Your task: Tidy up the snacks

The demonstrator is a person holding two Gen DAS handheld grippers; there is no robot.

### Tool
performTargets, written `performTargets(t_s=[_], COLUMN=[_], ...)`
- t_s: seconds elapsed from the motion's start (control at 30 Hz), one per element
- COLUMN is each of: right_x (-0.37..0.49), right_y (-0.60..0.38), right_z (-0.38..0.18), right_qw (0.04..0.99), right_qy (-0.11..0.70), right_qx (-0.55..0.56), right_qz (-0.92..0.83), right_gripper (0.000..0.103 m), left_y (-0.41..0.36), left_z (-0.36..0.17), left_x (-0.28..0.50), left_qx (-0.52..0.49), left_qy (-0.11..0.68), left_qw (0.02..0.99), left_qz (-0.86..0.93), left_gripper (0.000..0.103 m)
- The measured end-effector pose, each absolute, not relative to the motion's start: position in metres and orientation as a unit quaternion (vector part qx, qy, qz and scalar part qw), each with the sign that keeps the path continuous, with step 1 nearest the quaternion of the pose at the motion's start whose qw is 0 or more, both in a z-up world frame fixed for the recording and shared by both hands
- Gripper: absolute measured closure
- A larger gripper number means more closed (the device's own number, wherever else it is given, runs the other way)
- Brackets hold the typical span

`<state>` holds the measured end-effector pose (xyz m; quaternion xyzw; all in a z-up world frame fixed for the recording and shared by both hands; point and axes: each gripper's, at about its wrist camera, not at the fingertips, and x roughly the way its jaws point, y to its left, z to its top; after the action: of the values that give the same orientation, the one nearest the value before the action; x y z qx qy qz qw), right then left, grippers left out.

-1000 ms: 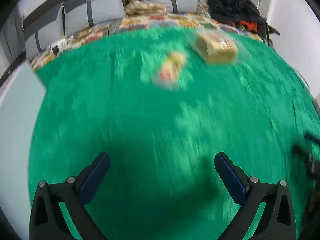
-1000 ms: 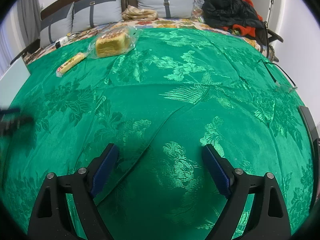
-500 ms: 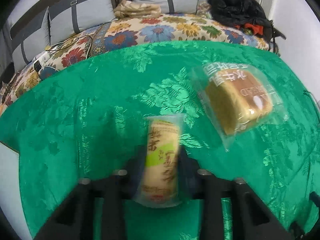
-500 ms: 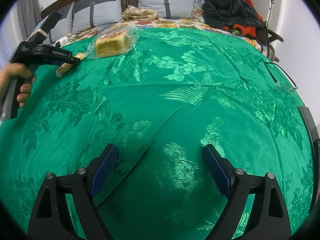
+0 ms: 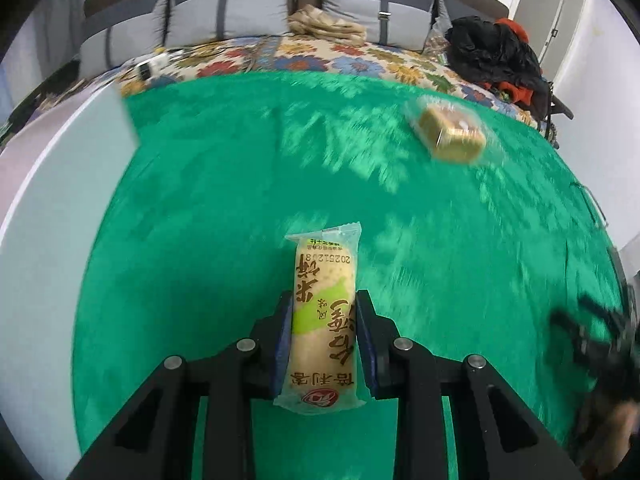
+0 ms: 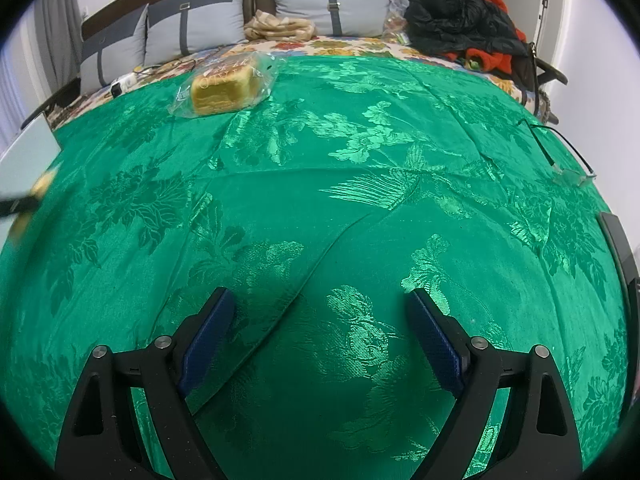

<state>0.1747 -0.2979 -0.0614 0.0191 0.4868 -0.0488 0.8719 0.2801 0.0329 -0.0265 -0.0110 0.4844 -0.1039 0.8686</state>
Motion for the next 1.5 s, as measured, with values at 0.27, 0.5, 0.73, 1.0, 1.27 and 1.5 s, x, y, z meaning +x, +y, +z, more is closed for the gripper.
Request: performTargets(t_s=[0.27, 0.5, 0.73, 1.0, 1.27, 1.5], right_x=[0.175, 0.175, 0.175, 0.175, 0.175, 0.175], right_y=[-0.298, -0.298, -0.298, -0.298, -0.298, -0.297], right_z=[-0.061, -0.061, -0.061, -0.061, -0.061, -0.061], right_qw=[0.872, 0.872, 0.872, 0.872, 0.872, 0.872], right_qy=[0.487, 0.487, 0.487, 0.487, 0.486, 0.486], right_qx=[0.019, 0.019, 0.019, 0.020, 0.020, 0.019], right_qz=[-0.049, -0.049, -0.049, -0.049, -0.049, -0.050], right_gripper=[0.012, 0.012, 0.012, 0.012, 0.012, 0.012], left_y=[0.047, 0.051, 0.057, 0.056, 0.057, 0.056], left_z=[-0.060, -0.069, -0.072, -0.071, -0.071, -0.071], left_x=[0.235, 0.234, 0.243, 0.244, 0.245, 0.245], left_qx=[0.015, 0.018, 0.007, 0.007, 0.006, 0.006], left_qy=[0.469, 0.450, 0.458, 0.458, 0.459, 0.458], left_qw=[0.881, 0.892, 0.888, 0.888, 0.888, 0.888], left_qz=[-0.051, -0.039, -0.022, -0.023, -0.023, -0.023], left_gripper=[0.068, 0.018, 0.000, 0.000, 0.000, 0.000])
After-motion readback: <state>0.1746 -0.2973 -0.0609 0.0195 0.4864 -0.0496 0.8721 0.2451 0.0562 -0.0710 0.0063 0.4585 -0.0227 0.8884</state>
